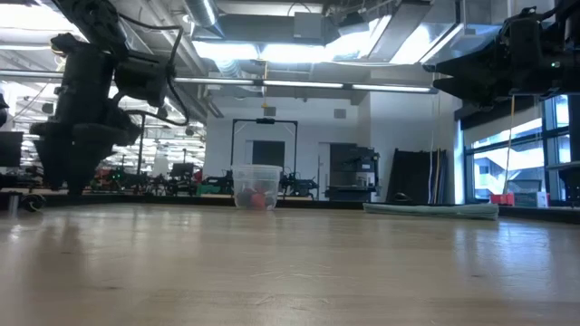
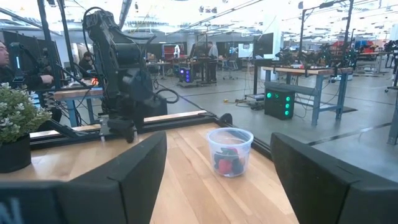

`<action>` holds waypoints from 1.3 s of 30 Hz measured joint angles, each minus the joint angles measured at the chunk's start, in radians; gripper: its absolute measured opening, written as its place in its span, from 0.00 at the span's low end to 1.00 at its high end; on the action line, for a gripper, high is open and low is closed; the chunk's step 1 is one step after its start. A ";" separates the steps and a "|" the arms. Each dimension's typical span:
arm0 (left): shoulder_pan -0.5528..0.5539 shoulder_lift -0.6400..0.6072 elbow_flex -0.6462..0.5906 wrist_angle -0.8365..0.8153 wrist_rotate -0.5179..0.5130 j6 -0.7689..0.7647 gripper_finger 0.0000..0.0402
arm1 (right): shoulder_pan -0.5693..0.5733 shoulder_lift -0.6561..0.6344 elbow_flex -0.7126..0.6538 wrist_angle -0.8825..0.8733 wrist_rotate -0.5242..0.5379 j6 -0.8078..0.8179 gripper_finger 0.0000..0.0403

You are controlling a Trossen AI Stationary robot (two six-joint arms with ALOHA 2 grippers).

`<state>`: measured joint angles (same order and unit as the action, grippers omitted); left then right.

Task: Pick and placing Produce into tupperware
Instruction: Put the black cherry into the transparent container

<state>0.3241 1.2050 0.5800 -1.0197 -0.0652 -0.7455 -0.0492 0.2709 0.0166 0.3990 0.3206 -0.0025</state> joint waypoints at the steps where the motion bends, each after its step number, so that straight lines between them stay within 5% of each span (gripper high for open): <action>1: 0.000 0.000 0.000 -0.005 -0.007 -0.018 0.75 | 0.000 0.000 0.000 0.000 0.000 0.001 0.71; 17: -0.077 0.043 0.000 -0.037 0.068 -0.292 0.61 | 0.000 0.000 0.000 0.000 0.000 0.028 0.71; 28: -0.109 0.227 0.008 -0.045 0.056 -0.296 0.59 | 0.000 0.000 0.000 0.000 0.000 0.026 0.71; 39: -0.108 0.238 0.005 -0.044 0.076 -0.300 0.59 | 0.000 0.000 0.000 -0.006 0.000 0.025 0.71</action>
<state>0.2157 1.4429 0.5854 -1.0636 0.0106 -1.0451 -0.0491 0.2710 0.0162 0.3932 0.3206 0.0224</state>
